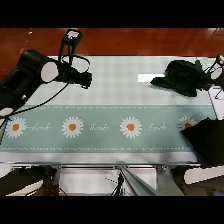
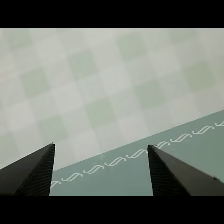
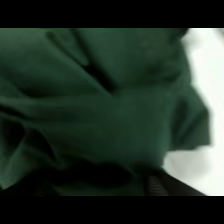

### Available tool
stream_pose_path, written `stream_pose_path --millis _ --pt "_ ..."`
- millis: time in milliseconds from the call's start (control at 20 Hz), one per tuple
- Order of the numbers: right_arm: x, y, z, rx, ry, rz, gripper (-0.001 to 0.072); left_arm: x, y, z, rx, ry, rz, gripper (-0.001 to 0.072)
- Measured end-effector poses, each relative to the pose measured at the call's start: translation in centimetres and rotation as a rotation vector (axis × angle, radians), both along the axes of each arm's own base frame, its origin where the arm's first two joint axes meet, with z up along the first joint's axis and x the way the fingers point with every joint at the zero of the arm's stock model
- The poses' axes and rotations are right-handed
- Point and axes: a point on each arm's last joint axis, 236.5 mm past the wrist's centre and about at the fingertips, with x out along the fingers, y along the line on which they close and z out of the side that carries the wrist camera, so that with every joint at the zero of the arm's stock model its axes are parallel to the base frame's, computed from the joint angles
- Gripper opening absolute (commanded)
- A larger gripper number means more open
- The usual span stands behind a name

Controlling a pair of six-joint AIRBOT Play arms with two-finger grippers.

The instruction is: Fold the shirts.

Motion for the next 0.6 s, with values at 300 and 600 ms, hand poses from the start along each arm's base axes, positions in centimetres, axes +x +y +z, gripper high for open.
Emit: stream_pose_path --millis 300,600 --pt "2.2 3.4 -1.7 0.039 -0.047 0.031 0.0041 -0.1 -0.2 -0.1 -0.010 0.008 0.002 0.0719" --pt "2.5 6.8 11.1 -0.084 -0.232 0.213 0.0040 -0.9 -0.9 1.1 -0.066 0.010 -0.001 0.0719"
